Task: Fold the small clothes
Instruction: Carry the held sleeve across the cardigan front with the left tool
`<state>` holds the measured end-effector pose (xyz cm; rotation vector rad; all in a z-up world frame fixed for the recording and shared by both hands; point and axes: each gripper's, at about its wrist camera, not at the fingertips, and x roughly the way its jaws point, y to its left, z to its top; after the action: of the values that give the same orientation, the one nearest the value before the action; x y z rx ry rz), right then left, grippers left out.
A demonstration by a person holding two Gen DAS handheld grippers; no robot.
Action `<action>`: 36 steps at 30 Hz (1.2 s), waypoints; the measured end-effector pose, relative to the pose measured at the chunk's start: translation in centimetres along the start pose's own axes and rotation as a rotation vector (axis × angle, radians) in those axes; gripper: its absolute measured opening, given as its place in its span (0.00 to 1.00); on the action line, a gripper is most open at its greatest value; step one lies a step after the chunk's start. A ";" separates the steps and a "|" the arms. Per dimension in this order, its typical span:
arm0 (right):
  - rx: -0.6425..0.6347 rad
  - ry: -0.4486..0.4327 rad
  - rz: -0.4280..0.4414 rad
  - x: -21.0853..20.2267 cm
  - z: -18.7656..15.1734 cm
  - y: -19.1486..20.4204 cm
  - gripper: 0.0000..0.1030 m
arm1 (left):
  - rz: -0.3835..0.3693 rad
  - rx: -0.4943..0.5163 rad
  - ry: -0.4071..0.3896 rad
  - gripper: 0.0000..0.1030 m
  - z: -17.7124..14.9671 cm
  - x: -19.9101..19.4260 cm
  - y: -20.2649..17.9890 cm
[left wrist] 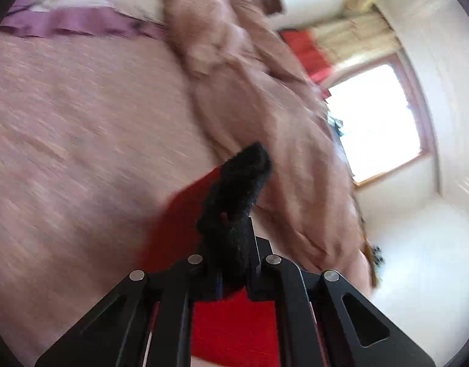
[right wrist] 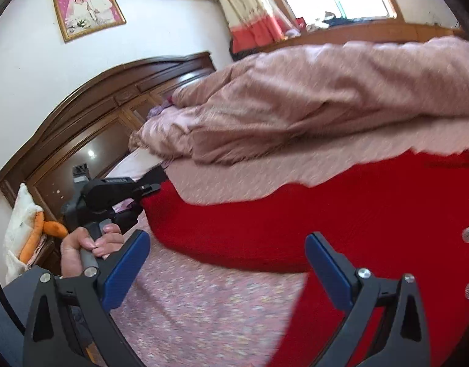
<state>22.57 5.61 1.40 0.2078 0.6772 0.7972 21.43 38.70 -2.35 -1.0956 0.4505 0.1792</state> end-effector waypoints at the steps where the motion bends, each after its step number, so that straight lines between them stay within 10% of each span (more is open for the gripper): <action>1: 0.000 -0.008 -0.014 -0.9 0.3 -0.6 1.00 | -0.012 0.038 0.012 0.03 -1.1 0.4 -1.9; 10: -0.117 0.016 -0.296 -12.7 2.3 -11.6 1.00 | -0.097 0.418 0.161 0.03 -16.9 7.0 -18.1; 13: -0.124 0.159 -0.370 -14.5 2.6 -17.0 1.00 | -0.073 0.476 0.199 0.03 -23.6 9.3 -21.0; 20: 0.073 0.171 -0.492 -20.3 1.7 -28.4 1.00 | 0.083 0.658 0.253 0.03 -36.5 15.3 -22.5; 36: 0.132 0.137 -0.568 -27.4 -0.2 -33.5 1.00 | 0.109 0.817 0.256 0.03 -43.4 17.0 -29.1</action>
<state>28.46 -37.27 0.51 0.0721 0.8666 0.2225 35.66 -14.32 -2.48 -0.2888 0.7303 -0.0564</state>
